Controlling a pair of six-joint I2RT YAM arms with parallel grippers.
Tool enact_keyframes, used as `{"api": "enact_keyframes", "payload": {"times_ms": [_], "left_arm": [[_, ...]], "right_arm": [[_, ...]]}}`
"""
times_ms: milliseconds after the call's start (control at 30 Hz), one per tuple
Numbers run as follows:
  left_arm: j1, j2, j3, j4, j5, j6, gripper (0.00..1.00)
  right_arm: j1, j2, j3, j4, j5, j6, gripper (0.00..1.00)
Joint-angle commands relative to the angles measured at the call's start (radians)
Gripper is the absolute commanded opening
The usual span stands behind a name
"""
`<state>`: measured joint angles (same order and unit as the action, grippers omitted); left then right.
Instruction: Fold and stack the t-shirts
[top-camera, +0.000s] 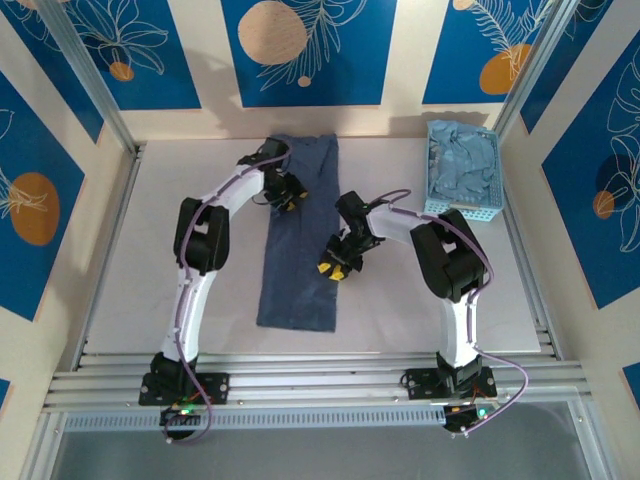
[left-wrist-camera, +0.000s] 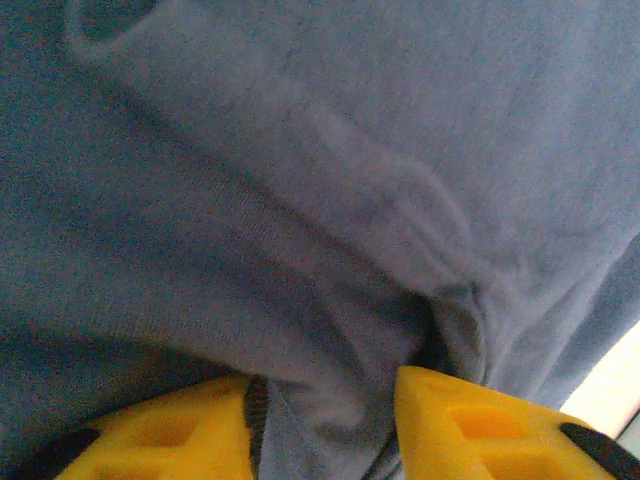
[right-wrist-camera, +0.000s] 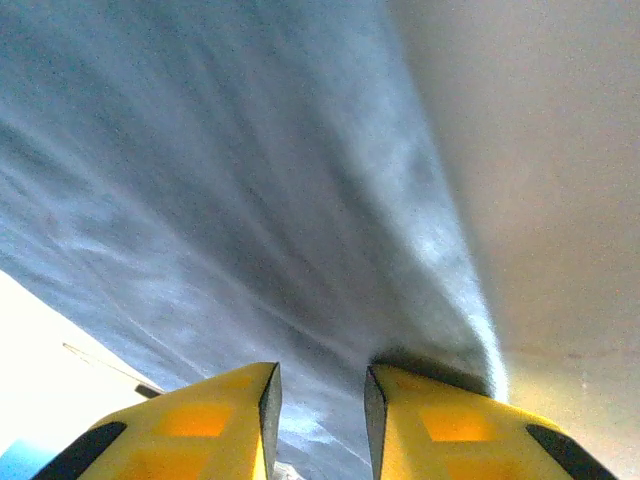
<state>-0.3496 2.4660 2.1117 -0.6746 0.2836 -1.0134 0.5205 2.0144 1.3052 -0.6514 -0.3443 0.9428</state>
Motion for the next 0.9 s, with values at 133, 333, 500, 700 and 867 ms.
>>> {"api": "enact_keyframes", "payload": {"times_ms": [133, 333, 500, 700, 867], "left_arm": [[0.006, -0.229, -0.117, -0.131, -0.113, 0.155, 0.57], [-0.008, -0.574, -0.627, -0.213, -0.032, 0.277, 0.57], [-0.089, -0.847, -1.079, -0.275, 0.058, 0.316, 0.56], [-0.161, -1.067, -1.378, -0.130, 0.165, 0.178, 0.57], [-0.188, -1.033, -1.398, -0.010, 0.168, 0.113, 0.56]], "right_arm": [[-0.039, -0.115, 0.004, -0.083, 0.092, -0.034, 0.43], [-0.029, -0.274, -0.107, -0.134, 0.099, -0.078, 0.55], [0.035, -0.405, -0.261, -0.150, 0.071, -0.029, 0.55], [0.105, -0.435, -0.316, -0.182, 0.040, 0.015, 0.57], [0.122, -0.421, -0.358, -0.148, 0.023, 0.051, 0.57]]}}
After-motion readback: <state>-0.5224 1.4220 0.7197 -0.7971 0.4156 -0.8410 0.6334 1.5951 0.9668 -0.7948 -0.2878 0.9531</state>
